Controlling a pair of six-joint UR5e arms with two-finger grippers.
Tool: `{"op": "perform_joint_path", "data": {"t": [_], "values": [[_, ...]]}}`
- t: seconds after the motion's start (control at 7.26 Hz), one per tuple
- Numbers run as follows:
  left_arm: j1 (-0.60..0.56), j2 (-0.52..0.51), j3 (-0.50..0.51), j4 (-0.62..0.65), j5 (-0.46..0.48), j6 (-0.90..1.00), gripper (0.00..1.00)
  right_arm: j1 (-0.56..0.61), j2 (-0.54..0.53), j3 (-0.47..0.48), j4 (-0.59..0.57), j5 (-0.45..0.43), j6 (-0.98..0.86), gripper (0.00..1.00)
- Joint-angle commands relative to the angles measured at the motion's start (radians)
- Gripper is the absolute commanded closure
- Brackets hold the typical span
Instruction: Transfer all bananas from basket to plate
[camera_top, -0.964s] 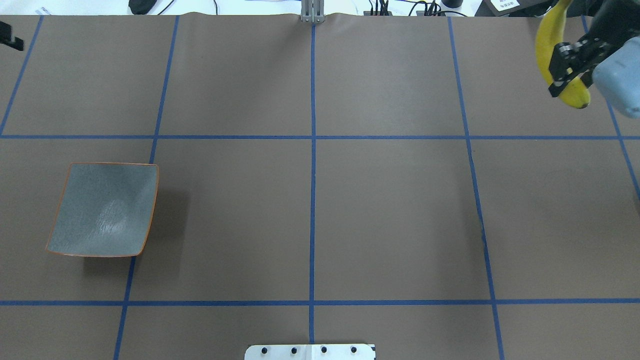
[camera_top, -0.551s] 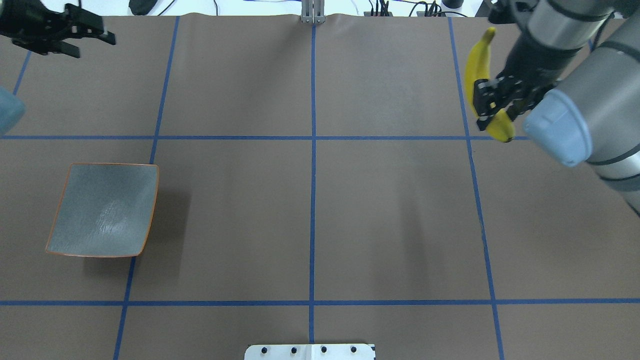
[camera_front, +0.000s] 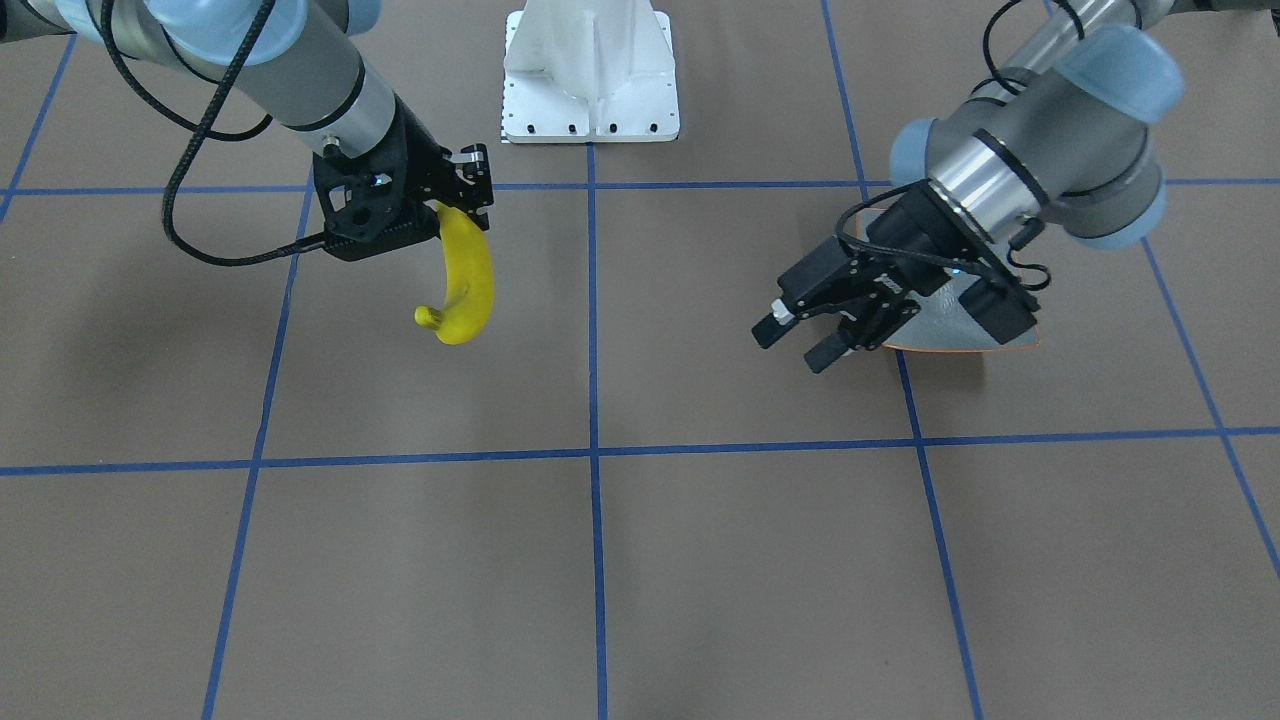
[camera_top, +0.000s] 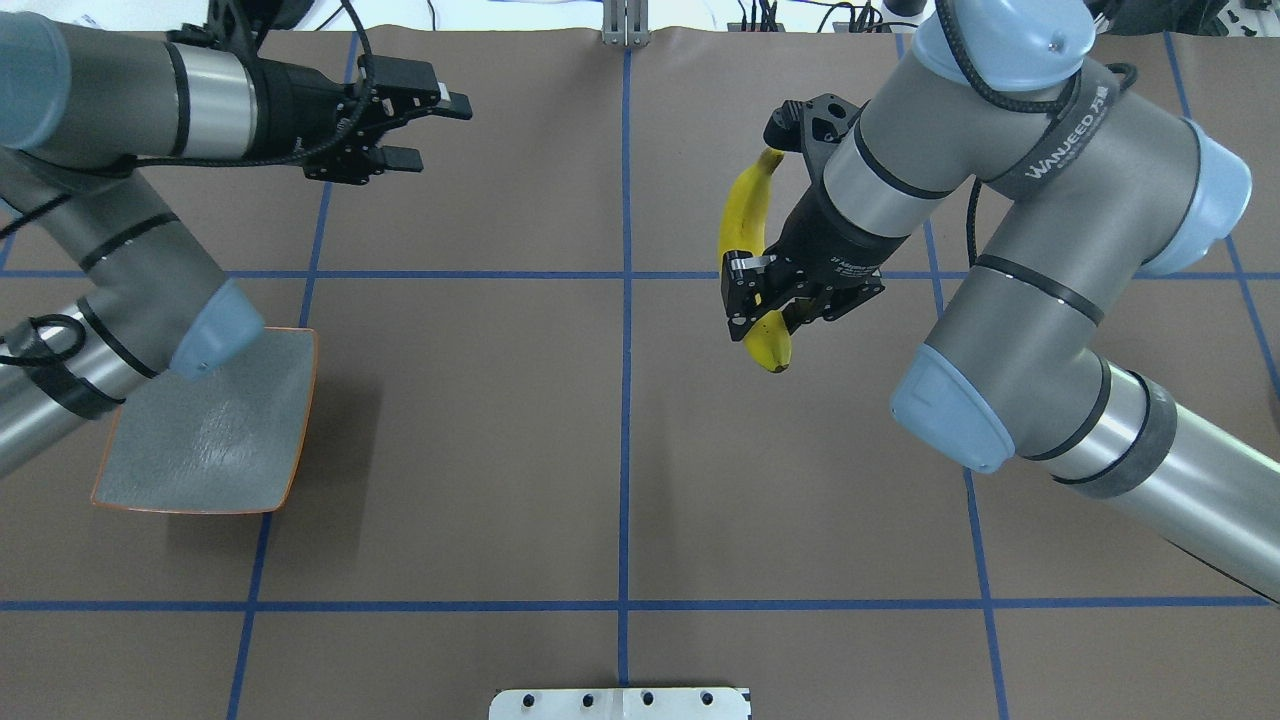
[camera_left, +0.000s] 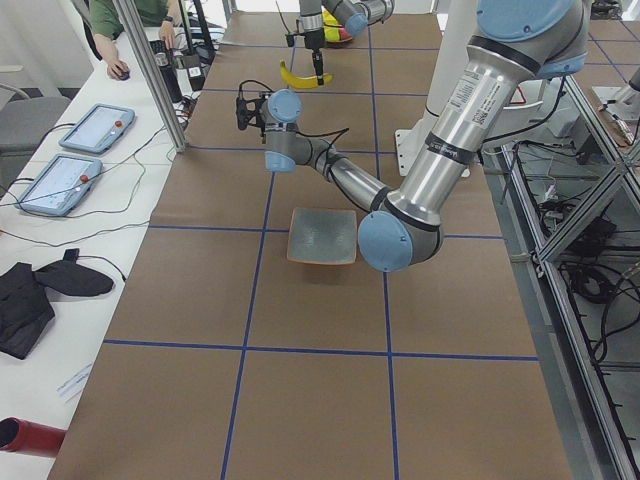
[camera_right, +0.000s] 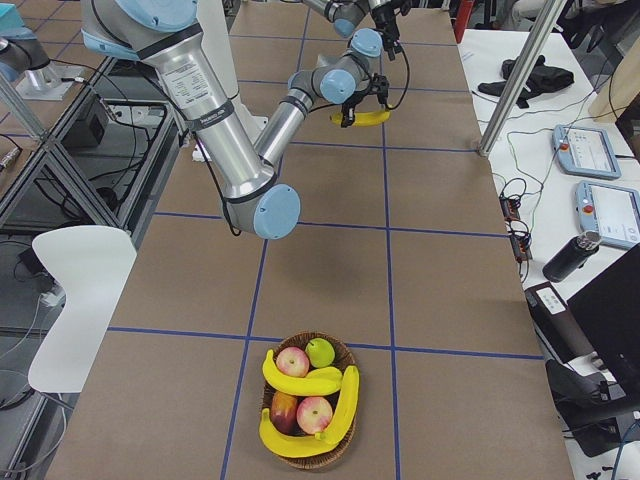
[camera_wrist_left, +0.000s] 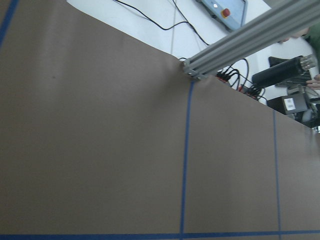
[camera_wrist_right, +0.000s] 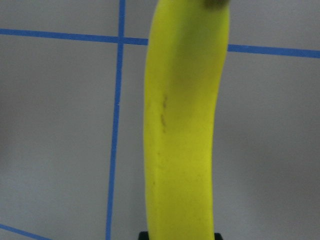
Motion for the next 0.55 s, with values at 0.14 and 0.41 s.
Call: {"op": "perform_joint_path", "data": {"t": [0.14,0.41], "values": [[0.181,-0.074,0.01,-0.088,0.179,-0.103,0.0,-0.053,0.003,-0.005,0.097,0.0,0.054,1.0],[0.235,-0.089,0.019,-0.096,0.198,-0.103,0.0,-0.067,0.004,-0.003,0.116,0.0,0.054,1.0]]}}
